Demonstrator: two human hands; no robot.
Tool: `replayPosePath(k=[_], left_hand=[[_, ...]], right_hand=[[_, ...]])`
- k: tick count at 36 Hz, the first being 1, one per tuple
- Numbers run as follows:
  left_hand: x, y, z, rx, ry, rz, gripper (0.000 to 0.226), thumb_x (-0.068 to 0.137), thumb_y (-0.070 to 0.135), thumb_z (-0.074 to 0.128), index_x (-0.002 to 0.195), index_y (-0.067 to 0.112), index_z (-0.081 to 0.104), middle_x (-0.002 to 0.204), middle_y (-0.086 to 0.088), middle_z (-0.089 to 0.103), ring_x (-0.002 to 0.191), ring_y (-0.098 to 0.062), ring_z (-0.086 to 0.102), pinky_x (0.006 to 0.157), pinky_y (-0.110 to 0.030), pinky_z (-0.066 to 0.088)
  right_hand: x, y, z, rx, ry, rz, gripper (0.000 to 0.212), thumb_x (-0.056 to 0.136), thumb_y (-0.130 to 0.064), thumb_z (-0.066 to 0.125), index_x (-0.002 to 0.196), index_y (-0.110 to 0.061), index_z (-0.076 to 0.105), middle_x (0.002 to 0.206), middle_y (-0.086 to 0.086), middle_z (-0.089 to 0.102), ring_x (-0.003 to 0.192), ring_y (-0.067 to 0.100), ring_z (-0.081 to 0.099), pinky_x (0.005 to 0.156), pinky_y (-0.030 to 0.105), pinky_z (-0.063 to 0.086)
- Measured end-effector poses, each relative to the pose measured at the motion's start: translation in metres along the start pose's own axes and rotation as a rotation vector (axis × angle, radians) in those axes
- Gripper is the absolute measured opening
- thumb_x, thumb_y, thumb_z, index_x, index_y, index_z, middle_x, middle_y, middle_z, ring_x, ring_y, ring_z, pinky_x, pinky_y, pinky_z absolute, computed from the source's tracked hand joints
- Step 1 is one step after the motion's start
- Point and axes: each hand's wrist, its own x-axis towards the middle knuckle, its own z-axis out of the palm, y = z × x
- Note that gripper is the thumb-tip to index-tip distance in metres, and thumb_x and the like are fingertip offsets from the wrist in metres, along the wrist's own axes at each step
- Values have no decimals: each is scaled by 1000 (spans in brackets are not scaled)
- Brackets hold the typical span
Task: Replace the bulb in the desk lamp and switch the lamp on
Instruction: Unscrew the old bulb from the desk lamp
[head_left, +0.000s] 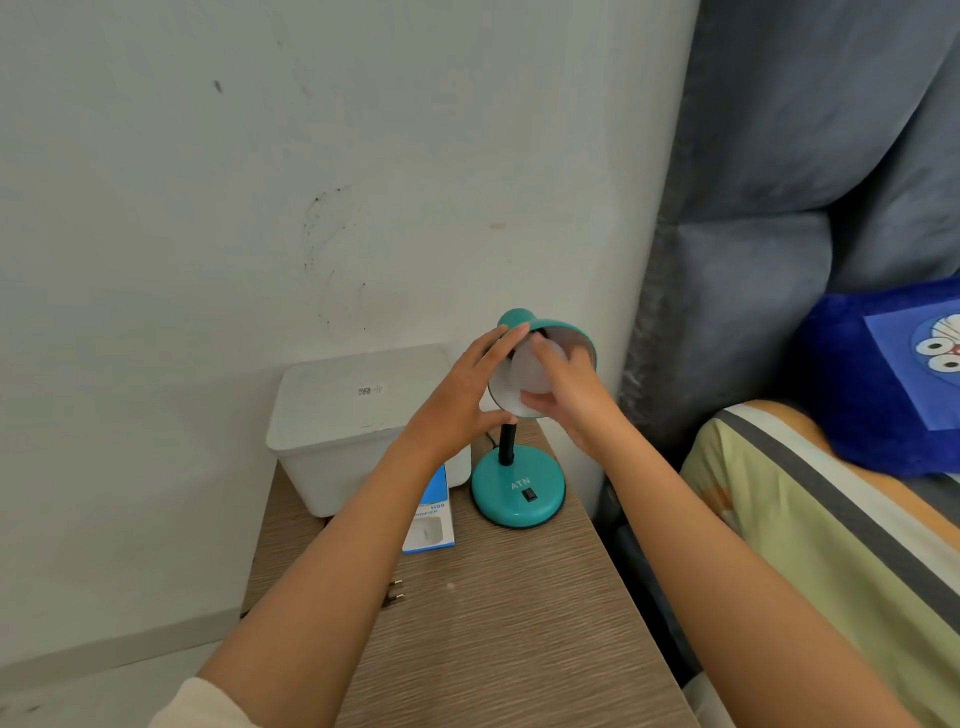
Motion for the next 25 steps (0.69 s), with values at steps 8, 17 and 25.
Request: replayPosePath(k=[8,17,25], left_hand=[[1,-2,0,7,5,2,95,75,16,77,142,45,17,149,2,29,137,-5,27,106,-6,22],[2,-2,0,7,4,2,96,75,16,77,141,49,15,148,2,29,135,-5,28,107,-10,24],[1,-2,0,11,7,16,97,73,12,78,142,43,18,147,3,30,132,2,26,104,-3,21]], right_hand=[[-4,2,-3,273,-139,124,28,92,-31,53,115,-16,50,125,10,48,116,24,51,83,32,55],[-2,-4,-1,373,-139,218,51,92,-37,51,133,-10,38,129,10,44,118,28,50,88,41,55],[-3,-3,0,102,-17,93,49,90,-38,53,130,-12,41,131,11,47,111,23,51,70,30,57]])
